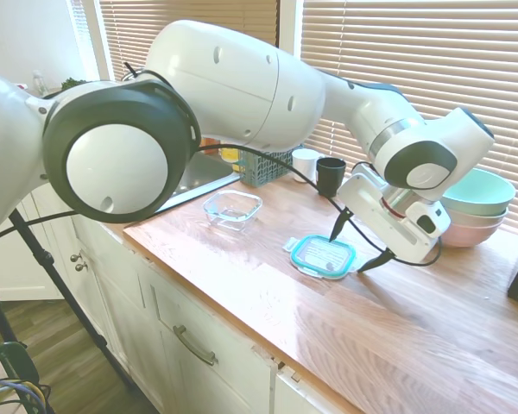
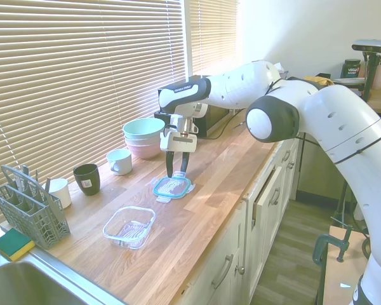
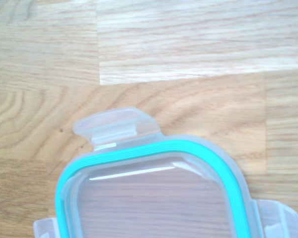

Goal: Cover the lid of the food container

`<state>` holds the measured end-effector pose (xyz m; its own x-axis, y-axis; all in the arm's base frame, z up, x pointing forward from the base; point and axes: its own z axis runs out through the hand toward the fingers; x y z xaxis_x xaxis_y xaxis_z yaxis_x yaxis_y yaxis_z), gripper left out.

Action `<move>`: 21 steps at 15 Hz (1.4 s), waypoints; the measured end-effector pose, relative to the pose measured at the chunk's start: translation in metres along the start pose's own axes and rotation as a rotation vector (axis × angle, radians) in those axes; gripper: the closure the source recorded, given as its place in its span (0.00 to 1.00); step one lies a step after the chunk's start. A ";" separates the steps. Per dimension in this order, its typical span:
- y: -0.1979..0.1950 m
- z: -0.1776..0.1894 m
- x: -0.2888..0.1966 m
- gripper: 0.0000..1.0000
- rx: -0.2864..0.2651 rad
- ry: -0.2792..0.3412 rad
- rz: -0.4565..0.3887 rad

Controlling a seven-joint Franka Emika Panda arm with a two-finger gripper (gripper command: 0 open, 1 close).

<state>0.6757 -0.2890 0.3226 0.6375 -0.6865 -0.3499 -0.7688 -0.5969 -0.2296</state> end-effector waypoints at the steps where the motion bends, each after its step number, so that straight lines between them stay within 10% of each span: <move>1: 0.002 0.000 0.001 1.00 0.002 0.001 0.003; 21: -0.016 0.016 -0.003 1.00 0.000 -0.003 -0.010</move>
<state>0.6853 -0.2710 0.3130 0.6446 -0.6796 -0.3502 -0.7626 -0.6035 -0.2328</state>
